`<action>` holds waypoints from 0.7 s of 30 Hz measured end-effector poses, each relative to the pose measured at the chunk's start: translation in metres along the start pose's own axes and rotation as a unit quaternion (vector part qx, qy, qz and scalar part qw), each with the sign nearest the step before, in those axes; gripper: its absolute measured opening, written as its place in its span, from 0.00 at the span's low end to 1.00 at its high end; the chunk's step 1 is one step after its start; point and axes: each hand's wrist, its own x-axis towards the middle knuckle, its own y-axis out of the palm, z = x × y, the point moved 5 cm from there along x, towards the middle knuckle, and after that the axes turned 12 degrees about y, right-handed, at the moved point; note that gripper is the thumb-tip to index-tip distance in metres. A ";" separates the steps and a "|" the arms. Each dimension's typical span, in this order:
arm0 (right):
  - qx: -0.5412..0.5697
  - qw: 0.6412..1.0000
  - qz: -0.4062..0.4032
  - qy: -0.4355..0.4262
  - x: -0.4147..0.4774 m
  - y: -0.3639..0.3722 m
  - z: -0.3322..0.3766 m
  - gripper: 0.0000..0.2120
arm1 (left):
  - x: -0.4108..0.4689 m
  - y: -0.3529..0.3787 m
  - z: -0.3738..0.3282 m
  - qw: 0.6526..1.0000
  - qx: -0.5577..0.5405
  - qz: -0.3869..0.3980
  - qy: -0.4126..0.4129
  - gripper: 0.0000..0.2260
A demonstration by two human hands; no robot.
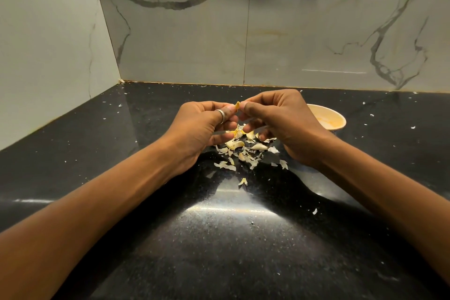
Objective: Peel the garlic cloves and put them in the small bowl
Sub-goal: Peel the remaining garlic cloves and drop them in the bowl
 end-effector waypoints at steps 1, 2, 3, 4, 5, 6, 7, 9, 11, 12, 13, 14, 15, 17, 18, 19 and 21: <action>-0.003 1.000 0.000 0.000 0.000 0.000 0.000 0.08 | 0.000 0.000 0.000 1.000 0.001 0.001 0.001 0.05; -0.004 1.000 0.001 -0.001 0.000 0.000 0.000 0.07 | 0.000 0.000 0.000 1.000 0.000 0.002 0.001 0.05; -0.006 1.000 0.001 0.000 0.001 0.000 0.000 0.07 | 0.000 0.000 0.000 1.000 -0.001 0.004 0.001 0.05; -0.009 1.000 0.001 0.001 0.001 0.000 0.000 0.07 | 0.000 0.000 0.000 1.000 -0.002 0.006 0.002 0.05; -0.013 1.000 0.000 0.003 0.001 0.000 -0.001 0.06 | 0.000 0.000 0.000 1.000 -0.004 0.007 0.002 0.05; -0.016 1.000 -0.001 0.005 0.002 0.001 -0.001 0.06 | 0.000 0.000 0.000 1.000 -0.006 0.008 0.002 0.06; -0.018 1.000 -0.001 0.008 0.002 0.001 -0.002 0.05 | 0.000 0.001 0.000 1.000 -0.007 0.009 0.002 0.06; -0.018 1.000 0.003 0.013 0.002 0.001 -0.003 0.03 | 0.000 0.000 -0.001 1.000 -0.008 0.007 0.001 0.05; -0.019 1.000 0.006 0.016 0.002 0.000 -0.004 0.02 | 0.001 -0.001 -0.001 1.000 -0.006 0.008 -0.001 0.05; -0.021 1.000 0.003 0.014 0.003 -0.001 -0.004 0.03 | 0.001 -0.001 -0.001 1.000 -0.005 0.010 -0.002 0.06; -0.022 1.000 -0.001 0.009 0.003 -0.002 -0.004 0.04 | 0.001 -0.001 -0.001 1.000 -0.004 0.012 -0.003 0.06; -0.021 1.000 -0.007 0.002 0.003 -0.003 -0.003 0.04 | 0.001 -0.001 -0.001 1.000 -0.003 0.016 -0.004 0.07; -0.020 1.000 -0.011 -0.007 0.003 -0.005 -0.001 0.04 | 0.001 -0.001 -0.001 1.000 -0.001 0.020 -0.005 0.07; -0.018 1.000 -0.008 -0.021 0.003 -0.006 0.002 0.06 | 0.000 0.001 -0.001 1.000 -0.001 0.030 -0.008 0.08; -0.015 1.000 -0.001 -0.024 0.003 -0.006 0.003 0.08 | 0.000 0.002 -0.001 0.999 -0.002 0.036 -0.010 0.08; -0.011 1.000 0.007 -0.026 0.003 -0.005 0.003 0.09 | 0.000 0.003 -0.001 0.999 -0.004 0.043 -0.011 0.07; -0.012 0.999 0.019 -0.028 0.003 -0.004 0.003 0.09 | 0.000 0.004 0.000 0.998 -0.001 0.064 -0.012 0.07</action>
